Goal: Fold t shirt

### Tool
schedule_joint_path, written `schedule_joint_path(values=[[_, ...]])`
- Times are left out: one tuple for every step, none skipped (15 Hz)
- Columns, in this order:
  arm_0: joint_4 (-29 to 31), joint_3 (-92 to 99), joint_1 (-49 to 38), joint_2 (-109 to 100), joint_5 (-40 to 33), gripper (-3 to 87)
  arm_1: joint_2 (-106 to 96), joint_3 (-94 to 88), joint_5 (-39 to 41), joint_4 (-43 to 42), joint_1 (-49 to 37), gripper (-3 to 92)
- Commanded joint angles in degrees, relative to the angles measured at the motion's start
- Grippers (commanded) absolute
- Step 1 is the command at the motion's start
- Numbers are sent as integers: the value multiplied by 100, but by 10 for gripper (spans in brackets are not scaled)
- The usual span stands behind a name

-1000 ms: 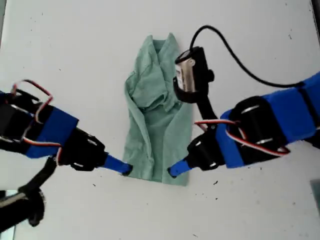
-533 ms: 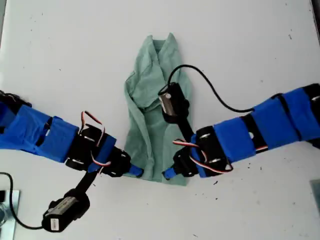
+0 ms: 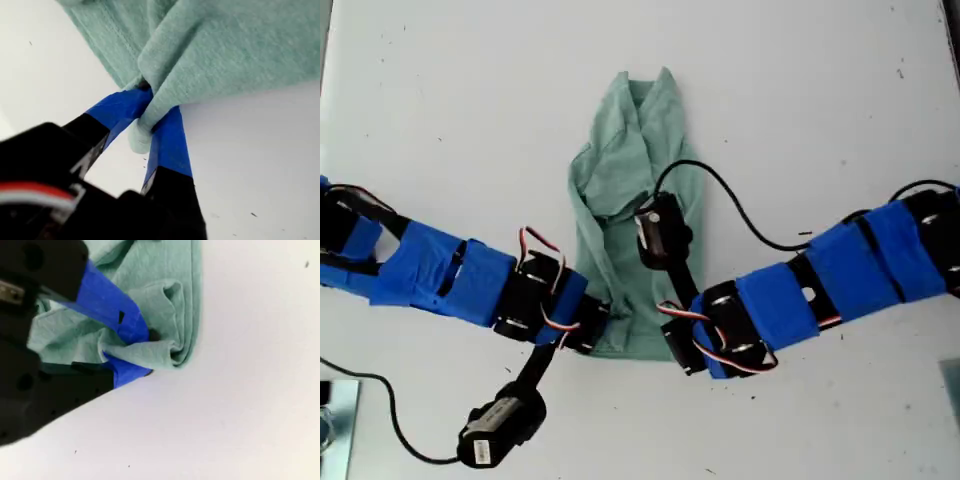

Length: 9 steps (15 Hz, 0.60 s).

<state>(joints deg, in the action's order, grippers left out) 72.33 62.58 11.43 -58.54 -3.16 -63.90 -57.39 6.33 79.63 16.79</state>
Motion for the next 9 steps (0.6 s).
schedule_joint_path(values=[[132, -809, 475, -325, 35, -2, -1020, 0, 466, 141, 237, 12], [35, -949, 686, -510, -26, -2, -1406, 9, 624, 70, 378, 12], [-123, -984, 914, -677, -105, -2, -1679, 9, 791, -167, 563, 12], [-246, -984, 1116, -826, -97, -2, -1846, 26, 844, -316, 668, 12], [-422, -984, 1230, -940, -88, -2, -1881, 26, 914, -343, 659, 12], [-519, -984, 1178, -1020, -123, -2, -1907, -35, 1063, -343, 483, 12], [-501, -976, 958, -1178, -299, -2, -2048, -246, 1248, -281, 158, 12], [-387, -914, 615, -1485, -563, -2, -2276, -545, 1573, -255, -299, 12], [-88, -844, 123, -1793, -835, -2, -2426, -571, 2013, -123, -870, 12]])
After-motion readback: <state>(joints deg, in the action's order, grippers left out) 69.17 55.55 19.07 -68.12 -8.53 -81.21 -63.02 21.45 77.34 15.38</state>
